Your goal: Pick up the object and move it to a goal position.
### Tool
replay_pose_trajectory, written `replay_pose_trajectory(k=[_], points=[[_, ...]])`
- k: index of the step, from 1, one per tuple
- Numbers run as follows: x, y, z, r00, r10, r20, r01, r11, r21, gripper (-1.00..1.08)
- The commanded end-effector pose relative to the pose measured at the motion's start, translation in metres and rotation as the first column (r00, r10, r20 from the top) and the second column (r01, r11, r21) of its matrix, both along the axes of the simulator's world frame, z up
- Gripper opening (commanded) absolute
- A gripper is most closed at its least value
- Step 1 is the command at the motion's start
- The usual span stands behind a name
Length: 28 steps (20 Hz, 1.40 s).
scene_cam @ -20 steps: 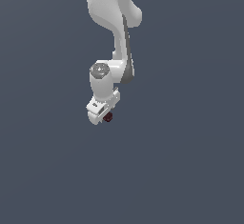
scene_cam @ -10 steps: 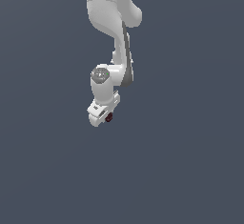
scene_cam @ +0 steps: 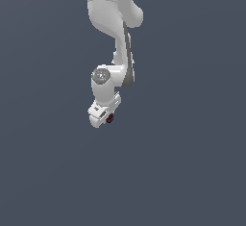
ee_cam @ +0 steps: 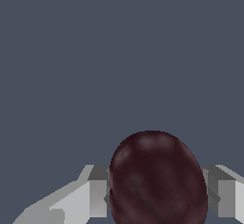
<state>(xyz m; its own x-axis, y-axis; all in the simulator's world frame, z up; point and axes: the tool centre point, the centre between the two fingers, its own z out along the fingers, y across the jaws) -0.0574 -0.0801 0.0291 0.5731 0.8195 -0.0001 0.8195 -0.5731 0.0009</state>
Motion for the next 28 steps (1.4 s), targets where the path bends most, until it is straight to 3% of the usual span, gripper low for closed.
replay_pose_trajectory(k=[1,11,28], points=[[0.002,0.001,0.0,1.0,0.0,0.0,0.0,1.0,0.0,-1.0],[0.03,0.009,0.001,1.0,0.0,0.0,0.0,1.0,0.0,-1.0],[0.124,0.033,0.004,1.0,0.0,0.0,0.0,1.0,0.001,-1.0]])
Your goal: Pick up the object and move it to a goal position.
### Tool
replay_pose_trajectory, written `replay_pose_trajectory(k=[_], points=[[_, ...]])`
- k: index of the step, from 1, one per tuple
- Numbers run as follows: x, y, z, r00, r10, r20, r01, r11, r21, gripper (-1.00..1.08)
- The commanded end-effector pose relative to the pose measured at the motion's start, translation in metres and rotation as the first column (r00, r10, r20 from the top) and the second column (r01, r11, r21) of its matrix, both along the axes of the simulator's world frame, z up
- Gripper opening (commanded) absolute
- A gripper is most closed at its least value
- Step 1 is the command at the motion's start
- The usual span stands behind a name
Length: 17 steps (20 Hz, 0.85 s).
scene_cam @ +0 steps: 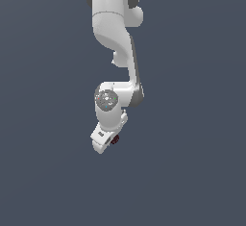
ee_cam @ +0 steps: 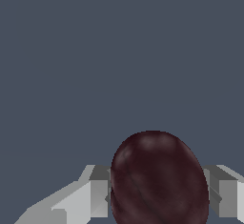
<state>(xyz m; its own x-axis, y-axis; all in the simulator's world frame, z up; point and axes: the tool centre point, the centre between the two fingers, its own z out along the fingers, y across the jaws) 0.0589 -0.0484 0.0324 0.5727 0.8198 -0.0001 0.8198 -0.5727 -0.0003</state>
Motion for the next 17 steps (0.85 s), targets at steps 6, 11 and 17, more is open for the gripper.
replay_pose_trajectory(k=[6,11,17], points=[[0.028,0.006,0.001,1.0,0.0,0.001,0.0,1.0,0.0,-1.0],[0.038,0.009,0.001,1.0,0.0,0.001,0.0,1.0,0.0,-1.0],[0.041,0.009,0.001,1.0,0.0,0.0,0.0,1.0,0.0,-1.0]])
